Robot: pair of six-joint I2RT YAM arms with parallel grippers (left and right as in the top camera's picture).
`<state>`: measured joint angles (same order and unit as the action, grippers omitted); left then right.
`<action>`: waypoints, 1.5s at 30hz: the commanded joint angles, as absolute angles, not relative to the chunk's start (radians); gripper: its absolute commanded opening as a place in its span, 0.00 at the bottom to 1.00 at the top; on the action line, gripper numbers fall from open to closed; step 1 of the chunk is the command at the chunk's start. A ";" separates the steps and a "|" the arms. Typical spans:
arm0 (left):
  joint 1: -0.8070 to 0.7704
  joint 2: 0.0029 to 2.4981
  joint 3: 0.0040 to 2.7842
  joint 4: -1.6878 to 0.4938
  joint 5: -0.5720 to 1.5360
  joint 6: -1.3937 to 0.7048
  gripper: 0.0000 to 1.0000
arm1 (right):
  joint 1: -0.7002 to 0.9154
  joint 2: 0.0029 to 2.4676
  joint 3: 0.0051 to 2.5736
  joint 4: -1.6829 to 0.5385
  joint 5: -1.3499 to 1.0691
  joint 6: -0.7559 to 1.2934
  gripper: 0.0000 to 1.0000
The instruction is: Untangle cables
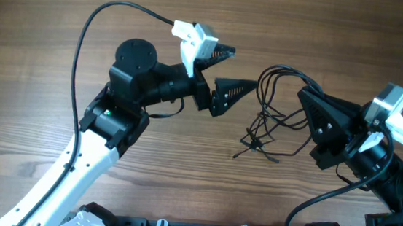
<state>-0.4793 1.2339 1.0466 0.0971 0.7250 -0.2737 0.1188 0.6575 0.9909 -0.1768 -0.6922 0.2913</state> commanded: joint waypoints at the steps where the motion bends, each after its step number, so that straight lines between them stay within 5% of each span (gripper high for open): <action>1: -0.463 1.229 1.048 0.099 0.711 -0.242 1.00 | 0.118 0.657 1.002 -0.163 -0.716 0.303 0.04; 24: -0.605 1.233 1.048 0.293 0.901 -0.238 0.98 | 0.118 0.657 1.002 -0.190 -0.815 0.307 0.04; 26: -0.605 1.233 1.048 0.302 0.901 -0.238 0.84 | 0.118 0.657 1.002 -0.209 -0.815 0.307 0.04; 28: -0.605 1.233 1.048 0.320 0.901 -0.238 0.36 | 0.118 0.657 1.002 -0.237 -0.814 0.289 0.04; 30: -0.605 1.233 1.048 0.327 0.899 -0.238 0.04 | 0.118 0.657 1.002 -0.261 -0.814 0.288 0.04; 35: -0.605 1.233 1.048 0.330 0.897 -0.238 0.04 | 0.118 0.659 1.002 -0.326 -0.811 0.287 0.06; 37: -0.604 1.233 1.048 0.333 0.897 -0.238 0.04 | 0.118 0.659 1.002 -0.348 -0.810 0.270 0.18; 40: -0.575 1.233 1.048 0.332 0.897 -0.239 0.04 | 0.118 0.659 1.002 -0.414 -0.744 0.212 0.75; 42: -0.546 1.232 1.048 0.321 0.897 -0.239 0.04 | 0.118 0.659 1.002 -0.467 -0.679 0.104 0.95; 45: -0.525 1.232 1.048 0.311 0.897 -0.239 0.03 | 0.118 0.659 1.002 -0.529 -0.603 -0.109 0.99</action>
<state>-0.5442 1.2343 1.0466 0.3134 0.8886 -0.2443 0.1188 0.6575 0.9916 -0.5014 -0.7040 0.1242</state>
